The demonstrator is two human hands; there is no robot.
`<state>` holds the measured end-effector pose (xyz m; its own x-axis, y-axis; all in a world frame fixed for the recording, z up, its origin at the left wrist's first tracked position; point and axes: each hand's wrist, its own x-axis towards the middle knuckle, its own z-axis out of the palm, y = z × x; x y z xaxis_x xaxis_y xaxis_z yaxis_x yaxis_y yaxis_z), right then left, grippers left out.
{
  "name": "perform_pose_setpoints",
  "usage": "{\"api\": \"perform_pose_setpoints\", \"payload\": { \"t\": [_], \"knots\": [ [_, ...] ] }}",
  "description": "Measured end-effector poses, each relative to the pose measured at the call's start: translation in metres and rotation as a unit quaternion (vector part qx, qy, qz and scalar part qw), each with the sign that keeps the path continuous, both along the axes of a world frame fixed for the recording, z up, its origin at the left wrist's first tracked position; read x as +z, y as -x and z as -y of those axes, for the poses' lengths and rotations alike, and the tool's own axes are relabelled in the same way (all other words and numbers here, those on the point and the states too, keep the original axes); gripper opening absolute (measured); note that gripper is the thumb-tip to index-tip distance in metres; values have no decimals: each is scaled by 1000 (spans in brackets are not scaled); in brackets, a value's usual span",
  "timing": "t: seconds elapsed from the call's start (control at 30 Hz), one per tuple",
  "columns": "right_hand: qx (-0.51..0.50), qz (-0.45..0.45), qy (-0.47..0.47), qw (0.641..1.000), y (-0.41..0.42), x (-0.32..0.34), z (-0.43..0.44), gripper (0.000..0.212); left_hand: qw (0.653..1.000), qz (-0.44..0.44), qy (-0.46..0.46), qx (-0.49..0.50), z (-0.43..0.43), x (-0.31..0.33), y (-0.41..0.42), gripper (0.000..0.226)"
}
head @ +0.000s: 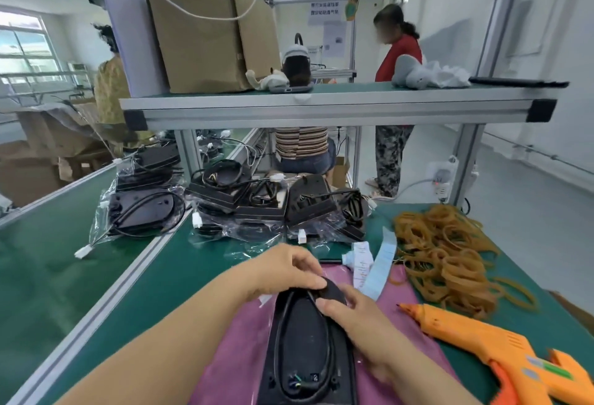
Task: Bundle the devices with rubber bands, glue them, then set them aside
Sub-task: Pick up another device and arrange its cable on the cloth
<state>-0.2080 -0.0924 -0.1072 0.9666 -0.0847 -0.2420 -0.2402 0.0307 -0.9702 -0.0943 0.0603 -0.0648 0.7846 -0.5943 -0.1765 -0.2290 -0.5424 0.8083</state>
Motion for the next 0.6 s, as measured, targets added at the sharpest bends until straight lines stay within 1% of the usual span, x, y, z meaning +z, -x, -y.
{"api": "perform_pose_setpoints", "payload": {
  "t": [0.1,0.13,0.17,0.2,0.23,0.27,0.3,0.37,0.4,0.47,0.5,0.53,0.57,0.6],
  "knots": [
    [19,-18,45,999,3,-10,1,40,1000,-9,3,8,5,-21,6,13],
    [31,-22,77,996,2,-11,3,33,1000,-18,2,8,6,-24,6,11],
    [49,-22,143,988,1,-9,7,27,1000,-28,-2,4,6,-26,6,10],
    [66,-16,237,969,-2,-6,12,28,999,-33,-13,-4,7,-26,4,10],
    [79,1,335,939,-6,-3,19,35,999,-30,-29,-13,8,-26,3,13],
    [77,21,407,910,-11,1,24,43,999,-22,-46,-20,9,-27,2,18],
    [59,38,434,898,-15,7,31,47,998,-16,-59,-23,10,-27,1,21],
    [-12,60,439,897,-28,15,48,49,997,-15,-76,-23,9,-27,-1,24],
    [-51,57,451,889,-36,17,59,44,996,-9,-82,-20,8,-27,-2,26],
    [-104,10,467,878,-51,20,82,36,997,31,-73,17,7,-28,-4,31],
    [-113,-22,466,877,-57,20,92,35,995,62,-52,52,8,-29,-5,28],
    [-112,-53,459,880,-63,18,99,35,991,92,-25,92,9,-29,-6,23],
    [-112,-79,432,892,-69,15,104,35,985,113,3,126,12,-29,-6,20],
    [-120,-101,375,913,-74,12,106,33,981,123,30,149,15,-28,-5,19]
  ]
}}
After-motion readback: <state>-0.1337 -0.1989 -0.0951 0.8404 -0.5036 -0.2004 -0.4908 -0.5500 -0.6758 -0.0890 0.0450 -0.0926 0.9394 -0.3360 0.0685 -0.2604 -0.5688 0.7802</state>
